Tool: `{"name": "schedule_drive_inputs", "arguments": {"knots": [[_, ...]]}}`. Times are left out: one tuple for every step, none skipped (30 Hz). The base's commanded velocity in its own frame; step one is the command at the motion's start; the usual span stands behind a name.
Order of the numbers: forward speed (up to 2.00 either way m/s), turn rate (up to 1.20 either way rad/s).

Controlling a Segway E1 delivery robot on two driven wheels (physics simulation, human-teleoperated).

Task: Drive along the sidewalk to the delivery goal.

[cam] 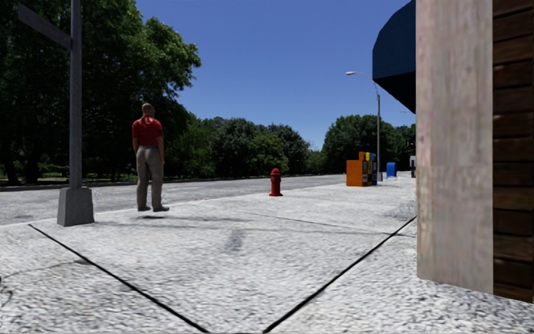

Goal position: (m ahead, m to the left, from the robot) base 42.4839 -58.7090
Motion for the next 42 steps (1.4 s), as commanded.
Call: {"name": "schedule_drive_inputs", "arguments": {"knots": [[2.00,0.00],[2.00,0.00],[2.00,0.00],[2.00,0.00],[2.00,0.00],[2.00,0.00],[2.00,0.00],[2.00,0.00],[2.00,0.00],[2.00,0.00],[2.00,0.00],[2.00,0.00],[2.00,0.00],[2.00,-0.09],[2.00,-0.19],[2.00,-0.22],[2.00,-0.22],[2.00,-0.26],[2.00,-0.34],[2.00,-0.39],[2.00,-0.39],[1.95,-0.40],[1.90,-0.41],[2.00,-0.41],[2.00,-0.41],[2.00,-0.48],[2.00,-0.53],[2.00,-0.54],[2.00,-0.54],[2.00,-0.54],[2.00,-0.55],[2.00,-0.55],[2.00,-0.55],[2.00,-0.55],[2.00,-0.55],[2.00,-0.55],[2.00,-0.55],[2.00,-0.55],[2.00,-0.55],[2.00,-0.55],[2.00,-0.55],[2.00,-0.55]]}}
